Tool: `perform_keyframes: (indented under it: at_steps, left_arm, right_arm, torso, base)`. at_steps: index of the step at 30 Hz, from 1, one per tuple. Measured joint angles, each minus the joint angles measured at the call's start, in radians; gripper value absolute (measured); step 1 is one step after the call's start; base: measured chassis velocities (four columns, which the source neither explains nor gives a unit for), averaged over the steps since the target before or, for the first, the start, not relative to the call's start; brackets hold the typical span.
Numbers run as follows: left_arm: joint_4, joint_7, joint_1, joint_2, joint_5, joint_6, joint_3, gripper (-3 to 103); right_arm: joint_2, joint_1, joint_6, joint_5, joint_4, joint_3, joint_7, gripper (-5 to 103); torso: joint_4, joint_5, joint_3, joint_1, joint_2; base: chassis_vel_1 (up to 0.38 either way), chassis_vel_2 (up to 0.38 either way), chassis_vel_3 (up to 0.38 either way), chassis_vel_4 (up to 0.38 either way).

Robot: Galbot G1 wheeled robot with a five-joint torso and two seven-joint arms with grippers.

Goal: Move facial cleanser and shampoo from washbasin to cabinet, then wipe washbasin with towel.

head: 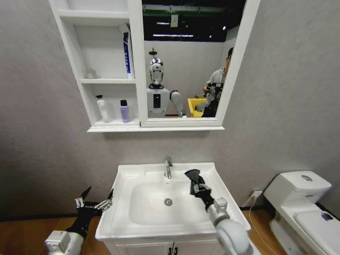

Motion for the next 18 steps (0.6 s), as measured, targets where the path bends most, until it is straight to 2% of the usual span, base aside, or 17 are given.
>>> perform_keyframes:
  at_steps: [2, 3, 6, 11, 18]
  left_arm:
    - [0.0, 0.0, 0.0, 0.0, 0.0, 0.0, 0.0, 100]
    - [0.0, 0.0, 0.0, 0.0, 0.0, 0.0, 0.0, 100]
    - [0.0, 0.0, 0.0, 0.0, 0.0, 0.0, 0.0, 100]
    - [0.0, 0.0, 0.0, 0.0, 0.0, 0.0, 0.0, 100]
    - [0.0, 0.0, 0.0, 0.0, 0.0, 0.0, 0.0, 100]
  right_arm:
    - [0.015, 0.073, 0.062, 0.007, -0.144, 0.006, -0.025, 6]
    - [0.015, 0.073, 0.062, 0.007, -0.144, 0.006, -0.025, 6]
    - [0.037, 0.17, 0.104, 0.043, -0.322, -0.005, -0.052, 6]
    - [0.036, 0.24, 0.126, 0.059, -0.446, -0.017, -0.082, 6]
    - [0.008, 0.346, 0.209, 0.084, -0.637, -0.044, -0.145, 6]
  torso:
    - [0.0003, -0.0001, 0.0, 0.0, 0.0]
    - [0.0003, -0.0001, 0.0, 0.0, 0.0]
    - [0.0004, 0.0, 0.0, 0.0, 0.0]
    - [0.0002, -0.0003, 0.0, 0.0, 0.0]
    - [0.0, -0.0004, 0.0, 0.0, 0.0]
  base:
    - [0.0, 0.0, 0.0, 0.0]
    - [0.0, 0.0, 0.0, 0.0]
    - [0.0, 0.0, 0.0, 0.0]
    - [0.0, 0.0, 0.0, 0.0]
    - [0.0, 0.0, 0.0, 0.0]
